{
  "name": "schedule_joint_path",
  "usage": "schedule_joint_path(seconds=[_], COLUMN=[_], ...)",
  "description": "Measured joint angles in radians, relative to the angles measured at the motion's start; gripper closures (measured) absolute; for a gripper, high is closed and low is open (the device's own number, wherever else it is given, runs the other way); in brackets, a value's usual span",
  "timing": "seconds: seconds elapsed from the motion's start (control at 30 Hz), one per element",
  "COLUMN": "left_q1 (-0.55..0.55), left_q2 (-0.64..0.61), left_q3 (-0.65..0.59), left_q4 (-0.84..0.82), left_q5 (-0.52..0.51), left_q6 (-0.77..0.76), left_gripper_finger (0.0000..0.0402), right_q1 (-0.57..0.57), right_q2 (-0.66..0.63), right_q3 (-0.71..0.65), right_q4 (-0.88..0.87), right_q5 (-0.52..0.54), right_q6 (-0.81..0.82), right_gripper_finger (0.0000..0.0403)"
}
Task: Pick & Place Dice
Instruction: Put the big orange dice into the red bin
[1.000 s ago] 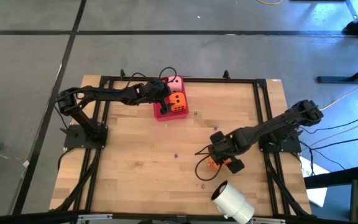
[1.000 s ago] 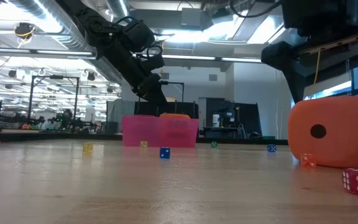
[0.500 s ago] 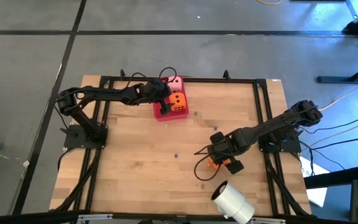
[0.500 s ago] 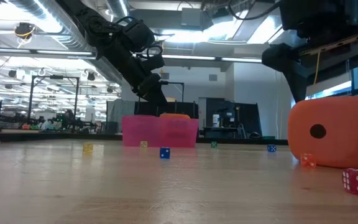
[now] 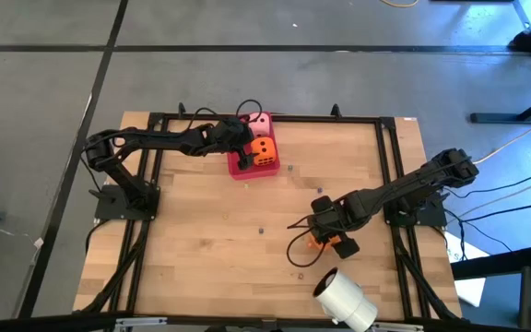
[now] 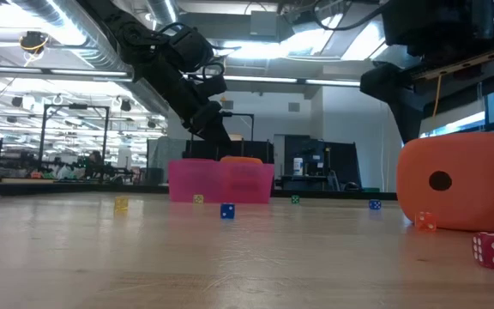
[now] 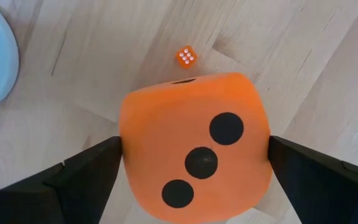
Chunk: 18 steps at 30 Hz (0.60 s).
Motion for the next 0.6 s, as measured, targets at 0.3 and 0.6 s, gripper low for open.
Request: schedule_joint_path(seconds=[0.3, 0.6], left_q1=[0.000, 0.000], left_q2=[0.000, 0.000], left_q3=[0.000, 0.000], left_q4=[0.000, 0.000], left_q5=[0.000, 0.000], left_q6=[0.000, 0.000], left_gripper_finger=[0.0002, 0.0002], right_q1=[0.001, 0.000], right_q2=[0.016, 0.058], right_q3=[-0.001, -0.001], right_q4=[0.001, 0.016], right_q5=[-0.006, -0.031], right_q6=[-0.005, -0.005], right_gripper_finger=[0.0003, 0.0003])
